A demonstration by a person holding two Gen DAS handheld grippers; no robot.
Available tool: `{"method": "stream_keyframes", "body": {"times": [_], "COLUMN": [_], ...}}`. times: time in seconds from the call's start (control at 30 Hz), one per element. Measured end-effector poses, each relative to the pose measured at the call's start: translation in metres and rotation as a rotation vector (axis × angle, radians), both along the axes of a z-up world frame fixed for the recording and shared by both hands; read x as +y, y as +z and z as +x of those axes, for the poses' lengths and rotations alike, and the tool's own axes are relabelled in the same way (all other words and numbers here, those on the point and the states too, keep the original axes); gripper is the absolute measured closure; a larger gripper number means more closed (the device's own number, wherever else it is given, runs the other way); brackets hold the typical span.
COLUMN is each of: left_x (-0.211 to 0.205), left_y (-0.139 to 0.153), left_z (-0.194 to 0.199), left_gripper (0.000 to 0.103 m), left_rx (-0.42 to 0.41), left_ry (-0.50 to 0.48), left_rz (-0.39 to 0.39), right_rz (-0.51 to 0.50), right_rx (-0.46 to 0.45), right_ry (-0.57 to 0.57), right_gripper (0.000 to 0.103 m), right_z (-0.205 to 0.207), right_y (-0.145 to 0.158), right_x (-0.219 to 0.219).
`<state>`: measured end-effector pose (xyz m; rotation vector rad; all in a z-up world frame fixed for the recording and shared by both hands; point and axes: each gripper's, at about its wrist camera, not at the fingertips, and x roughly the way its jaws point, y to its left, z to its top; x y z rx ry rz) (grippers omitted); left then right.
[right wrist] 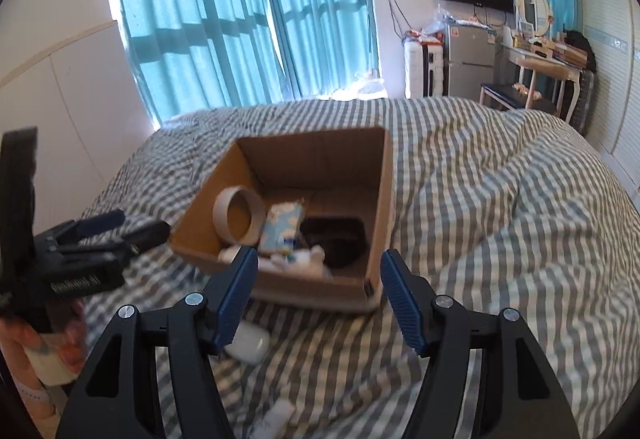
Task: Organize objects
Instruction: 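Grasp the white lotion tube with the right tool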
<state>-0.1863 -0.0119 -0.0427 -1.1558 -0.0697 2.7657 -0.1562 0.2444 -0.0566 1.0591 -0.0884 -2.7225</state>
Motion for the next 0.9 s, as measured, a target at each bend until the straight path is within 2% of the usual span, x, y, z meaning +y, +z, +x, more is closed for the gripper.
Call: {"method": "stream_keyframes", "body": {"times": [0.07,0.17,0.27,0.37,0.57,0.63,0.67,0.7,0.9], "left_x": [-0.002,-0.003,-0.003,-0.006,-0.016,-0.018,-0.018,-0.019,-0.022], "left_y": [-0.007,-0.023,-0.040,-0.057,-0.072,-0.072,-0.072,-0.071,-0.076], "left_z": [0.012,0.027,0.042,0.052,0.054,0.052,0.051,0.050,0.048], "left_gripper": [0.004,0.004,0.004,0.004,0.004,0.004,0.004,0.004,0.004], "left_rx": [-0.039,-0.109,-0.158,-0.178,-0.174,-0.177,-0.180,-0.179,-0.188], "left_ry": [0.003,-0.008,-0.007,0.015,0.051,0.052,0.050,0.047,0.045], "left_rz": [-0.022,-0.015,-0.009,-0.044,-0.050,-0.041,-0.038,-0.034,-0.033], "right_rz": [0.010,-0.007,0.017,0.054,0.145,0.162,0.162,0.165,0.197], "right_rx": [-0.031,-0.101,-0.159,-0.209,-0.280,-0.311,-0.328,-0.343,-0.394], "right_ry": [0.000,0.026,0.050,0.067,0.095,0.108,0.116,0.123,0.123], "right_gripper": [0.039,0.039,0.039,0.039,0.039,0.046,0.055,0.058,0.064], "right_z": [0.012,0.026,0.039,0.047,0.045,0.040,0.038,0.036,0.028], "right_y": [-0.011,-0.032,-0.055,-0.079,-0.110,-0.118,-0.123,-0.127,-0.147], "right_x": [-0.002,-0.006,-0.018,-0.030,-0.051,-0.057,-0.059,-0.062,-0.069]}}
